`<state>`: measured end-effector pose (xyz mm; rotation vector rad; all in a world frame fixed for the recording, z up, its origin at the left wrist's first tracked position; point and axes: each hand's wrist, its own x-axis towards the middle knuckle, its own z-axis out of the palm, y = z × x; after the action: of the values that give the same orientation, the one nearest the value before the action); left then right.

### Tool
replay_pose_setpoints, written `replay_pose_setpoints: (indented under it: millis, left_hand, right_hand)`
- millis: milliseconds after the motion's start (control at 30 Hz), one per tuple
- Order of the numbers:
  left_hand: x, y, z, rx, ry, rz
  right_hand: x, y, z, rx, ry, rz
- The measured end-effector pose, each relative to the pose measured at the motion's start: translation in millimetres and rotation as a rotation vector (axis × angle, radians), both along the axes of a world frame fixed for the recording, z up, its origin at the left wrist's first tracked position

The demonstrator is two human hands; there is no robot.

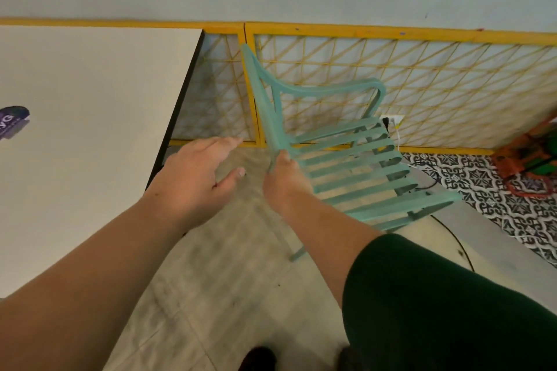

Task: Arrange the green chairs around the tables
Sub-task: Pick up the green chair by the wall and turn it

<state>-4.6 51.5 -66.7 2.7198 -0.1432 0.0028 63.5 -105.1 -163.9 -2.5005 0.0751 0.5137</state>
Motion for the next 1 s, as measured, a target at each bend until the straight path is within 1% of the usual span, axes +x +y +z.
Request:
replay_pose_setpoints:
  millis: [67,200,333,433,733,1000]
  left_hand:
    - [4.8,1.4,-0.5,-0.005,0.000,-0.035]
    - [8.4,0.8,-5.9,-0.023,-0.001,-0.085]
    - [7.7,0.7,-11.8,-0.031,-0.003,-0.099]
    - [7.8,0.4,-12.9,-0.024,0.011,-0.103]
    - [25.2,-9.2,-17.3,0.023,0.029,-0.153]
    - [47.2,-29.2,-24.1,0.033,0.008,-0.241]
  right_hand:
    - [2.1,0.9,-7.2,-0.049,-0.050,0.011]
    - [0.2,-1.6,-14.2,-0.047,-0.132,-0.016]
    - [-8.9,-3.7,-15.1,-0.155,-0.096,0.049]
    - [-30.3,-14.2,-14.7,-0.125,-0.064,0.030]
    - [-102.6,-72.6,-5.6,-0.094,-0.067,0.124]
    - [-116.0,-150.3,10.5,-0.137,-0.073,0.170]
